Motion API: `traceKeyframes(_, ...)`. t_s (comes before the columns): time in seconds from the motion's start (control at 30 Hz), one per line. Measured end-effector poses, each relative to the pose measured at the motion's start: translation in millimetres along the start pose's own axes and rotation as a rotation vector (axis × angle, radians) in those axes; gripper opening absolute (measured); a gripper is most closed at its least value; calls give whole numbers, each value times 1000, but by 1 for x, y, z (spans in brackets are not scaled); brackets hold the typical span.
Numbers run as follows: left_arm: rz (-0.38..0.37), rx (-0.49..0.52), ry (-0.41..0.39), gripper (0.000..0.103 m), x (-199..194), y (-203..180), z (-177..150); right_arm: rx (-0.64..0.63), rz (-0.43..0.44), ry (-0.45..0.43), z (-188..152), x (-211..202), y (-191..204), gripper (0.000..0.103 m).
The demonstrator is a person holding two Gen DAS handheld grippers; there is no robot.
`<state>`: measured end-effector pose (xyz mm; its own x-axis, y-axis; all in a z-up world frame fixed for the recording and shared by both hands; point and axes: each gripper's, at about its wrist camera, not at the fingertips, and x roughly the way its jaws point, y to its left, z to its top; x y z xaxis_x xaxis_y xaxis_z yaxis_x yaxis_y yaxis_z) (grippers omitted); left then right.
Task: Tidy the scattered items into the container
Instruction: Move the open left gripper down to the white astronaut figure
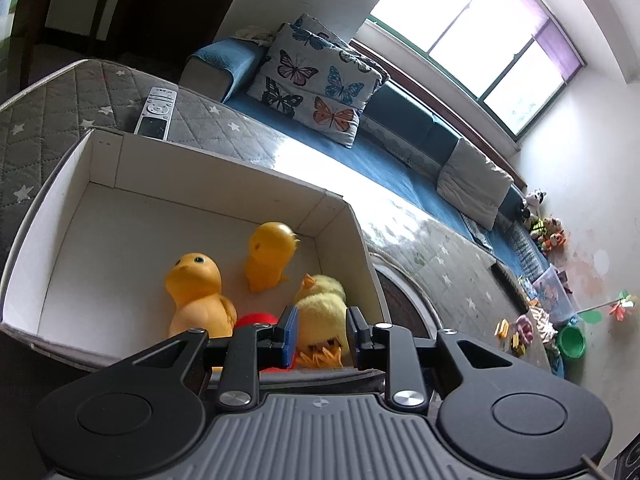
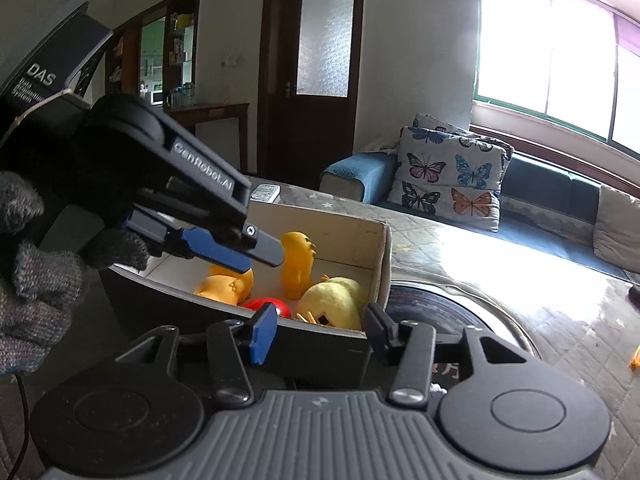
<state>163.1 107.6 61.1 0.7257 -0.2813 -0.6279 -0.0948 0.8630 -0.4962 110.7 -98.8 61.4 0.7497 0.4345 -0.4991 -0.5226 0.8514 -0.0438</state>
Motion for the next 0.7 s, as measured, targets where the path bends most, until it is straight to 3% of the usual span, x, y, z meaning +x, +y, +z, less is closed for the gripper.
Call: traceKeyframes(0.7,-22,113,63,28,-3,-40,-48,78,-58,43,-37,-37,-21,56)
